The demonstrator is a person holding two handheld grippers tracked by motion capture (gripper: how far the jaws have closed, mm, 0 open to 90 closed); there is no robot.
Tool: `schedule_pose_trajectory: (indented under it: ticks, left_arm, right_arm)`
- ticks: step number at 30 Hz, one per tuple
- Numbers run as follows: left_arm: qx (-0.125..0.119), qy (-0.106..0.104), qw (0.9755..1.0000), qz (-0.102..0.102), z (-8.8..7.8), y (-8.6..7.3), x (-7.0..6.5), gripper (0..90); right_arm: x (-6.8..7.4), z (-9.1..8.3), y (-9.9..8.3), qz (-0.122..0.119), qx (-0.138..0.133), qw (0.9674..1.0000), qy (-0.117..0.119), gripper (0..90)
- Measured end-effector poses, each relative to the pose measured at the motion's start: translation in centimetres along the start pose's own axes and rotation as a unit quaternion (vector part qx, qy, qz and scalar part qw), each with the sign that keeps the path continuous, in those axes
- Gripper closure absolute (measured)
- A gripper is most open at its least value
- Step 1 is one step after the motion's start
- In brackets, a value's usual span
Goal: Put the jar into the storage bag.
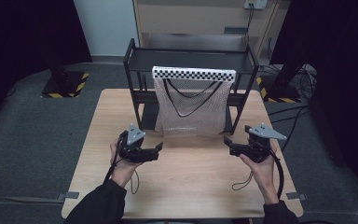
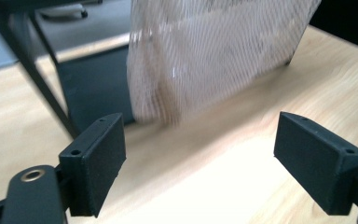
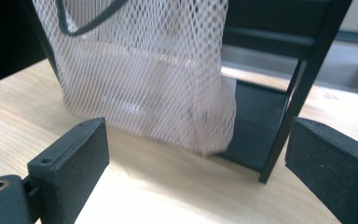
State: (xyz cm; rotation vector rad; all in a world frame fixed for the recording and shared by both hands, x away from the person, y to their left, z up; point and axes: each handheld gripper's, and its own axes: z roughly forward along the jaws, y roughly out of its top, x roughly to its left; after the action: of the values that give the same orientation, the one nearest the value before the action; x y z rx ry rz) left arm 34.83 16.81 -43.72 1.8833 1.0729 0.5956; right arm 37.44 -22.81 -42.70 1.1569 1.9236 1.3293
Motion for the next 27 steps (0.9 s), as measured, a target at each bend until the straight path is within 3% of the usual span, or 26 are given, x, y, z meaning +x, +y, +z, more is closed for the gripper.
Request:
schedule_pose_trajectory:
  ticks: [7, 11, 16, 20, 27]
  left_arm:
    - [0.018, 0.003, 0.9994, -0.031, -0.4, -2.0, 1.2, 13.4]
    - [0.031, 0.006, 0.9992, -0.025, 0.2, -2.4, 1.1, 13.0]
    - [0.053, 0.009, 0.9981, -0.031, 0.8, -3.0, 1.4, 12.8]
    - [0.073, 0.026, 0.9963, -0.037, 1.3, -3.6, 2.1, 12.7]
    - [0.125, 0.062, 0.9883, -0.06, 2.8, -5.5, 4.6, 12.4]
  right_arm:
    - [-0.4, 0.3, -1.3, 0.017, 0.031, 0.9994, 0.005, 4.3]
    - [-0.5, 0.9, -2.0, 0.02, 0.04, 0.999, 0.004, 4.8]
    - [-0.6, 2.0, -3.1, 0.023, 0.07, 0.9973, 0.005, 4.5]
    - [-1.0, 2.9, -4.1, 0.02, 0.107, 0.9941, -0.005, 4.1]
    - [-3.0, 4.4, -6.7, 0.061, 0.168, 0.9837, -0.026, 4.6]
